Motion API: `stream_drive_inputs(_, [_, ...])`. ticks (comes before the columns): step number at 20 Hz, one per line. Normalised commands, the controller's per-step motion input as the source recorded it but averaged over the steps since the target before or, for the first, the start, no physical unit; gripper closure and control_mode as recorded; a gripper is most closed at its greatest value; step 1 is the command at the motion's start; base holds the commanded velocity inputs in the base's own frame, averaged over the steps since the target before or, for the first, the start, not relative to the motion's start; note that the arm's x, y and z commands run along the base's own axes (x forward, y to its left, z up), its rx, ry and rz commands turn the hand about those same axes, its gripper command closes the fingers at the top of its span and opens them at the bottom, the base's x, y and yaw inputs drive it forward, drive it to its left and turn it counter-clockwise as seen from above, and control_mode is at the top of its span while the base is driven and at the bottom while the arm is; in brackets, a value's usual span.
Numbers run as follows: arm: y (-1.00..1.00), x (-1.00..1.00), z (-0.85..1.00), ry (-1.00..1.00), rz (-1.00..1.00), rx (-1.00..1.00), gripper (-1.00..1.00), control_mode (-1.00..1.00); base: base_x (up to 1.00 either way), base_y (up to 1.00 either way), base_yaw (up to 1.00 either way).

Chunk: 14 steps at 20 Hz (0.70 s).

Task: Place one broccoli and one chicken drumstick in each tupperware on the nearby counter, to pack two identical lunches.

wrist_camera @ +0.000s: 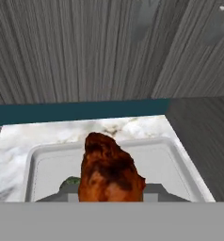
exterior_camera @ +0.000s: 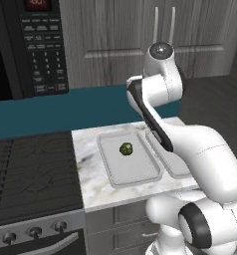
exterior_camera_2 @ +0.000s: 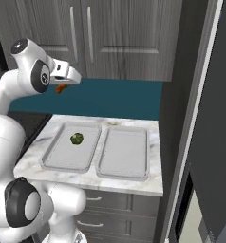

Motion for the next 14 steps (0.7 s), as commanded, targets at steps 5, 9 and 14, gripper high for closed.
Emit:
stream_drive_inputs(5, [0.10,-0.24,-0.73,0.01,0.00,0.00,1.00,-1.00,0.00,0.00,0.00])
stream_drive_inputs(9, [0.12,-0.08,-0.83,0.08,0.00,0.01,1.00,-1.00,0.00,0.00,0.00])
stream_drive_inputs(14, [0.13,-0.03,-0.75,0.13,0.00,0.03,1.00,-1.00,0.00,0.00,0.00])
